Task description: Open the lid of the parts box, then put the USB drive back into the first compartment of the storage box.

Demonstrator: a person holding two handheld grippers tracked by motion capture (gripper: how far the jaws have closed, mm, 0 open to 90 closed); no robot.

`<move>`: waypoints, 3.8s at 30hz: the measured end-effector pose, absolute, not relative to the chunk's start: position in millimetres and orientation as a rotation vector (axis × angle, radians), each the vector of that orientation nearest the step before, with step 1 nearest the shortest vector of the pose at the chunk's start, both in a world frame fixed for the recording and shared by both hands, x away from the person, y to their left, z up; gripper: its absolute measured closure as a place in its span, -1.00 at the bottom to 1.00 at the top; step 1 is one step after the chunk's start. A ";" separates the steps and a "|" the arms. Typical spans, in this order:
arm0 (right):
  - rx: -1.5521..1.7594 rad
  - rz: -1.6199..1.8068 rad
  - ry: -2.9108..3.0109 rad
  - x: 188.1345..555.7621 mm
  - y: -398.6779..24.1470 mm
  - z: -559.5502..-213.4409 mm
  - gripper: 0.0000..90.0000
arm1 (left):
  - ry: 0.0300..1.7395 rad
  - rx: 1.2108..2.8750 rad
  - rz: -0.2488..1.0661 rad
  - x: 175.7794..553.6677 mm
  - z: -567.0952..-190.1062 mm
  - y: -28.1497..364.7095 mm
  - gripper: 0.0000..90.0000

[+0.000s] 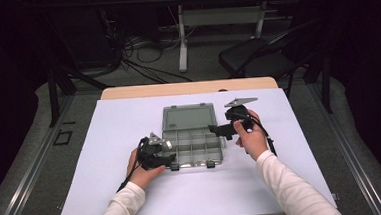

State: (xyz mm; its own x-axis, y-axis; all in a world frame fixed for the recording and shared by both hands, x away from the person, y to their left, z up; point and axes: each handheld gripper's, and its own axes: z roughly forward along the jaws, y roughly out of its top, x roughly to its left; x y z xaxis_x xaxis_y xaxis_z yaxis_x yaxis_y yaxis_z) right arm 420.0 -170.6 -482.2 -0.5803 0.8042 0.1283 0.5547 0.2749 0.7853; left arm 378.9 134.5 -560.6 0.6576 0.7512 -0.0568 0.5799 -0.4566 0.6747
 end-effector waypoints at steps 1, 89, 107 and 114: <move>1.236 1.203 2.253 422.8 -169.6 -480.7 -0.67 | 1.026 2.195 0.327 378.9 -560.6 134.5 -0.23; 1.700 0.999 2.301 512.1 -135.3 -547.2 -0.65 | 1.033 2.183 0.344 377.5 -561.5 134.0 -0.21; 1.736 1.045 2.272 512.7 -143.7 -547.5 -0.43 | 1.030 2.188 0.340 377.5 -561.1 134.2 -0.21; 1.738 1.031 2.285 512.9 -144.0 -546.7 -0.43 | 1.034 2.186 0.342 377.4 -561.0 134.3 -0.20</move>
State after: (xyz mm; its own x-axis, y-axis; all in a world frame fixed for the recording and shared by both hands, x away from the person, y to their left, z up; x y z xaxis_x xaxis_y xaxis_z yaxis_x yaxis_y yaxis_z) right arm 512.9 -144.0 -546.7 -0.3480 0.8826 0.3160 0.8212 0.1244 0.5569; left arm 377.4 134.3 -561.0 0.6489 0.7591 -0.0516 0.5790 -0.4487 0.6807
